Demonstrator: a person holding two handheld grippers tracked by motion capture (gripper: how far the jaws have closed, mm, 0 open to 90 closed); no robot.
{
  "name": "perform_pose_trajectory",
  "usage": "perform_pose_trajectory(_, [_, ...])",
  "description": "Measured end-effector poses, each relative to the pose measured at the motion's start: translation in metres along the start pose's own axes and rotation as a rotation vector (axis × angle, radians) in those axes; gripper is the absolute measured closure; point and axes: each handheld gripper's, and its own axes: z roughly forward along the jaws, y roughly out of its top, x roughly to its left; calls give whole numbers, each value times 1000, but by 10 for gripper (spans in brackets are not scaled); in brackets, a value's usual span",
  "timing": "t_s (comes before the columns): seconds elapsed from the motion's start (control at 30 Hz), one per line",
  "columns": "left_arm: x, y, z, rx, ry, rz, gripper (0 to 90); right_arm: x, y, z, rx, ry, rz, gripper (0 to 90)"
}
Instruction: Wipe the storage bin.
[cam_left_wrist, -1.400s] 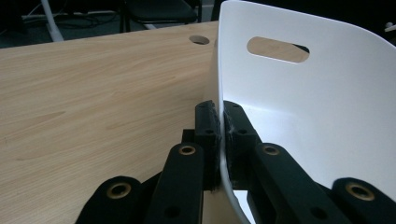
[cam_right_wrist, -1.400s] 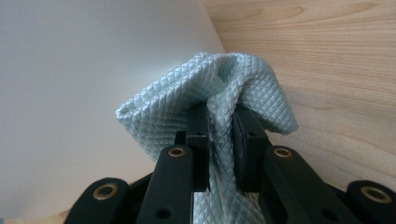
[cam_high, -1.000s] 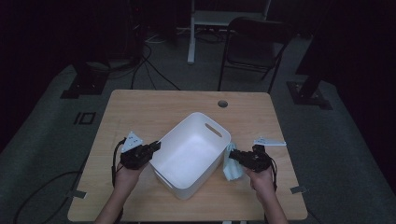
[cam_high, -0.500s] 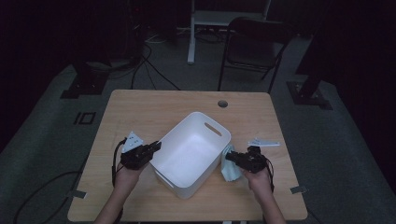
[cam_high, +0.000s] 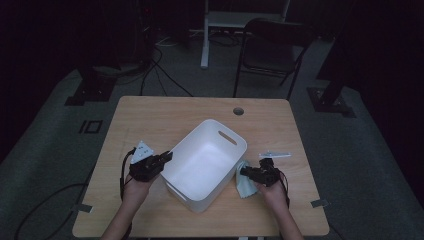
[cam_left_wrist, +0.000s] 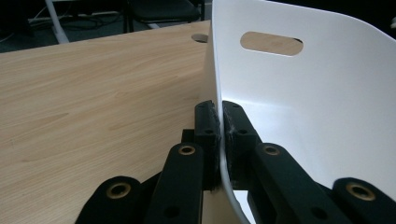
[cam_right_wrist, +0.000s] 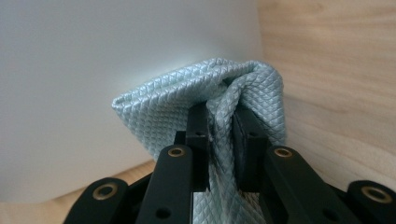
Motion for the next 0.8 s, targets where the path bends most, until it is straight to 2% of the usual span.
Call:
perform_pose_trajectory(0.07, [0, 0, 0, 0, 0, 1, 861, -2, -2, 5, 21, -14, 4, 789])
perform_pose_trajectory(0.23, [0, 0, 0, 1, 3, 2, 861, 0, 1, -1, -1, 9, 5, 789])
perform_pose_trajectory(0.3, [-1, 0, 0, 1, 5, 2, 860, 4, 5, -10, -36, 26, -2, 789])
perform_pose_trajectory(0.4, [-1, 0, 0, 2, 7, 5, 860, 8, 8, -21, -108, 91, 3, 787])
perform_pose_trajectory(0.53, [-2, 0, 1, 2, 6, 5, 860, 17, 13, -37, -182, 132, -51, 782])
perform_pose_trajectory(0.67, [-1, 0, 1, 2, -1, 5, 858, 27, 16, -46, -218, 104, -131, 778])
perform_pose_trajectory(0.8, [-1, 0, 1, 2, -1, 5, 858, 36, 16, -46, -215, 25, -205, 760])
